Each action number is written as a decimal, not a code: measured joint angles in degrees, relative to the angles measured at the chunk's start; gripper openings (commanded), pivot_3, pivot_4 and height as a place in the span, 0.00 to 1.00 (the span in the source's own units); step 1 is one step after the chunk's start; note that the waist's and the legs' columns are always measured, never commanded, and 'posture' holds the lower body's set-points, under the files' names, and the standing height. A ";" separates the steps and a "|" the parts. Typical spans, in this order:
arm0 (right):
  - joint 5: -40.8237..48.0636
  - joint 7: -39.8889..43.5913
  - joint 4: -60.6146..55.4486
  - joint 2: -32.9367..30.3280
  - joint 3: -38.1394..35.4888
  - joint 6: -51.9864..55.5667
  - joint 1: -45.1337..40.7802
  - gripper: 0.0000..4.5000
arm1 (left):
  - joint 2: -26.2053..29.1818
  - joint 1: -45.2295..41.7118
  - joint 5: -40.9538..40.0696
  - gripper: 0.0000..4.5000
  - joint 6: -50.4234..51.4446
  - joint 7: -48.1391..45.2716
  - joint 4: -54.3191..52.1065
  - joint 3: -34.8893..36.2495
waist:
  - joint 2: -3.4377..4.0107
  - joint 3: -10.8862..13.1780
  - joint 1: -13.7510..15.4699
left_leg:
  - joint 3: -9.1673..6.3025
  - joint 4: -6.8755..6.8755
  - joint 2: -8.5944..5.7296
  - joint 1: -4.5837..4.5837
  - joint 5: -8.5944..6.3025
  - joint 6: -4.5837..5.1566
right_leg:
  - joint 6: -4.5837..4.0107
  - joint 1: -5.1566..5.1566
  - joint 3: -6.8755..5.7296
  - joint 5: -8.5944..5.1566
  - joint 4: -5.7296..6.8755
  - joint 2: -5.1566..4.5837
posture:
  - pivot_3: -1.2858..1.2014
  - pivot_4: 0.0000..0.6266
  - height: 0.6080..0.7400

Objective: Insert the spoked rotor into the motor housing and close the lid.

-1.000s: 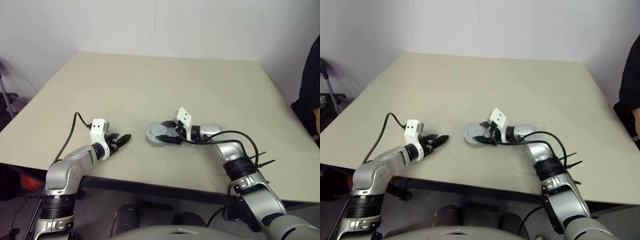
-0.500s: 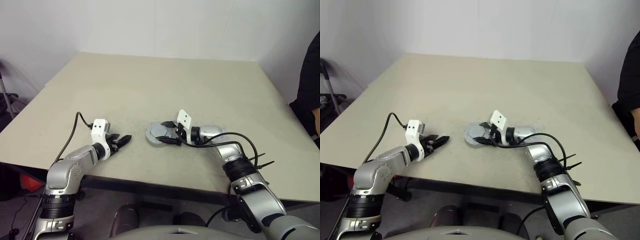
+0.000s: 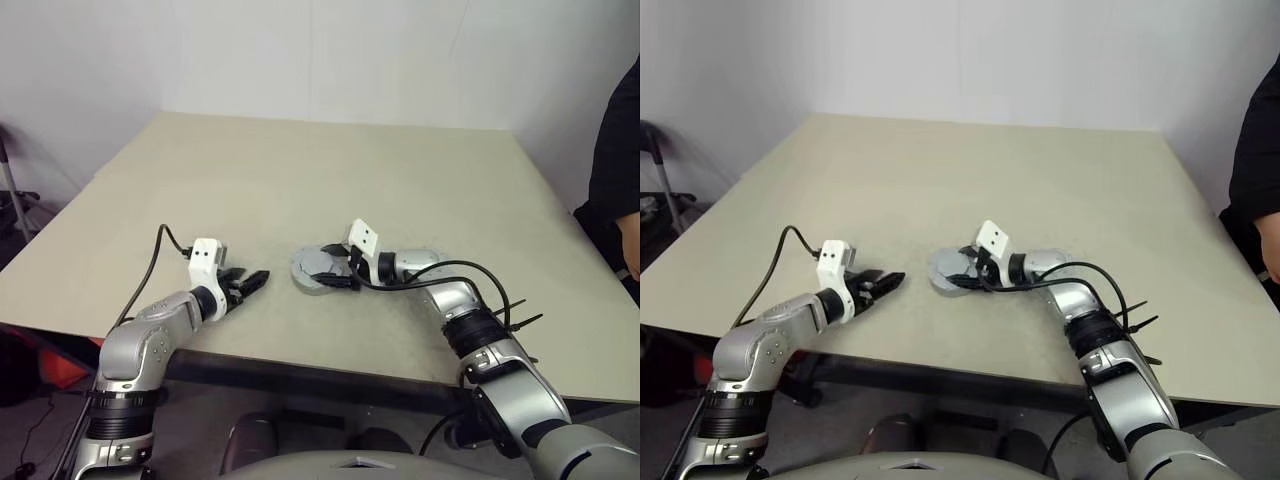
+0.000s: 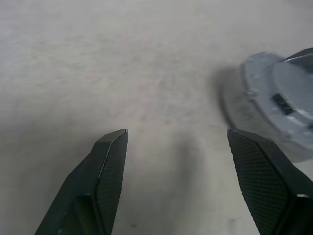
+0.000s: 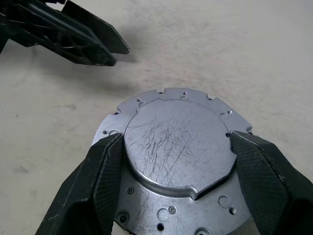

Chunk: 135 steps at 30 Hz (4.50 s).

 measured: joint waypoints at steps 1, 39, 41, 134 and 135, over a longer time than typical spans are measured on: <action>0.00 -0.02 0.05 -0.04 0.01 -0.08 -0.01 0.67 | -0.53 -0.05 -0.22 0.76 0.40 0.20 0.01 0.01 | 0.00 0.00 0.01 | 0.00 0.00 0.00 -0.01 0.00 0.00 | 0.00 0.01 0.00 0.00 0.00 0.00 | 0.52 0.00 1.00; 0.23 1.95 -11.99 -4.24 1.27 9.14 2.80 0.99 | -7.29 -15.64 -3.56 0.00 7.65 -1.62 14.63 -1.94 | 0.06 -0.12 0.20 | 0.03 -0.44 -0.16 -0.16 -0.01 0.03 | 0.27 -0.09 0.08 -0.18 -0.32 -0.08 | 0.52 0.00 1.00; 0.47 1.95 -14.01 -4.64 0.68 9.83 3.72 0.99 | -7.33 -15.52 -3.65 0.00 7.67 -2.06 14.28 -1.96 | 0.05 -0.11 0.21 | 0.03 -0.50 -0.20 -0.26 -0.05 0.09 | 0.04 -0.20 0.10 -0.08 -0.32 -0.08 | 0.52 0.00 1.00; 38.57 -48.77 14.18 19.37 -61.43 60.81 -25.45 0.52 | -13.31 -12.77 -14.58 0.41 -3.54 6.53 16.15 20.00 | 0.20 0.19 0.09 | -0.03 -0.64 0.01 -1.92 0.46 -0.70 | -0.03 -1.99 -0.26 0.07 0.15 0.12 | 0.52 0.00 1.00; 39.18 -49.14 14.15 19.54 -61.53 60.95 -25.96 0.52 | -13.48 -12.77 -15.46 0.48 -3.51 6.86 15.60 20.31 | 0.20 0.19 0.11 | -0.02 -0.61 0.01 -1.92 0.45 -0.70 | -0.03 -1.98 -0.26 0.07 0.16 0.12 | 0.52 0.00 1.00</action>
